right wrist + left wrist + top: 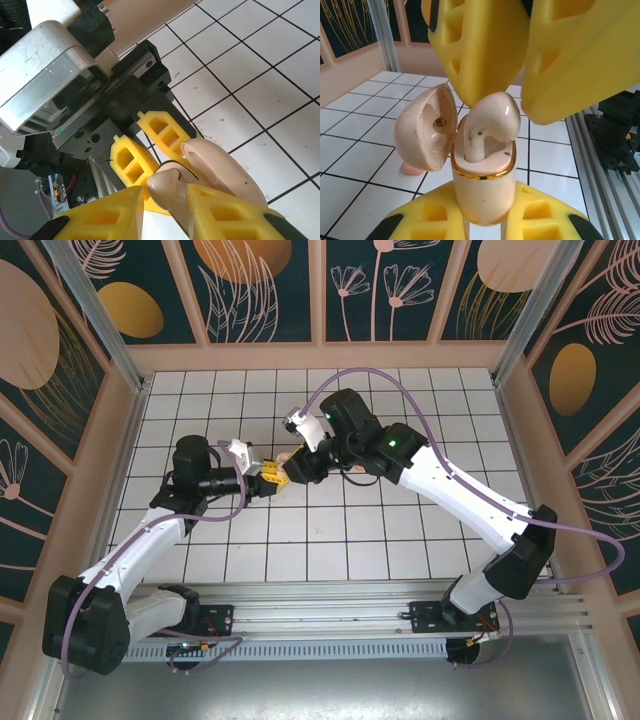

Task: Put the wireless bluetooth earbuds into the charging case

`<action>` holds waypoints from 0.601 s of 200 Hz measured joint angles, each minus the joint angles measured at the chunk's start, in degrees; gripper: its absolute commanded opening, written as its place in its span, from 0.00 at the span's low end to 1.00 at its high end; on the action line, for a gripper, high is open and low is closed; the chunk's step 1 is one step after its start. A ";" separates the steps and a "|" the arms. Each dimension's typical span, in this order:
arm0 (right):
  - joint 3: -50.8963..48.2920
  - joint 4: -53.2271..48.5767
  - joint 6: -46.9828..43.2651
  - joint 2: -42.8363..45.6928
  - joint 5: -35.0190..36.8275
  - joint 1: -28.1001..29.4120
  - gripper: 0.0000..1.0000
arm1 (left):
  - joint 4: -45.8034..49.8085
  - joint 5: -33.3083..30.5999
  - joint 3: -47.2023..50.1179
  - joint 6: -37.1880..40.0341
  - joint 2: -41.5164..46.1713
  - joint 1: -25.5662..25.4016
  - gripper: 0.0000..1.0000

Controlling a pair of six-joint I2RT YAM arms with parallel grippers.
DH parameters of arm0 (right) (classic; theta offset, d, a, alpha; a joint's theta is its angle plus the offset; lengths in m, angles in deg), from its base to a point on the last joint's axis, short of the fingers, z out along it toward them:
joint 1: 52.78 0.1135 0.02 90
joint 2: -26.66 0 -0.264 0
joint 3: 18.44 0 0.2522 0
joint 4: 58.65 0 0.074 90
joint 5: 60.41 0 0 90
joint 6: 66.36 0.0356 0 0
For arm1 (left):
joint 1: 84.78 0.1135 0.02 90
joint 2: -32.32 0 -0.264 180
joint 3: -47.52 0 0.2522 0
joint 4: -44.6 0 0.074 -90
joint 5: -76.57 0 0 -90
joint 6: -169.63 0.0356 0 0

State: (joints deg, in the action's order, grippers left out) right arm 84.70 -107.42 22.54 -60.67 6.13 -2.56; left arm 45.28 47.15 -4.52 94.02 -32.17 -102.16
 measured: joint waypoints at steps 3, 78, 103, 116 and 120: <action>0.00 0.02 0.00 0.00 0.00 0.00 0.28 | 0.00 0.00 0.00 0.00 0.00 0.00 0.05; 0.00 0.00 0.26 0.00 0.90 -1.53 0.24 | -0.15 -1.44 -0.15 -0.02 0.00 -0.09 0.05; -0.26 0.04 0.59 0.00 1.99 -2.47 0.24 | -0.15 -1.18 -0.22 -0.02 0.28 -0.11 0.05; -0.33 0.13 0.72 0.00 2.10 -2.78 0.24 | -0.15 -1.29 -0.33 -0.02 0.42 -0.11 0.05; -0.33 0.15 0.90 0.00 2.12 -2.80 0.24 | -0.15 -1.27 -0.35 -0.02 0.42 -0.11 0.05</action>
State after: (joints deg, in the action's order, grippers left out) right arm 84.37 -107.26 23.43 -60.67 8.25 -5.36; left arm 45.13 45.88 -4.87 94.00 -31.75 -102.27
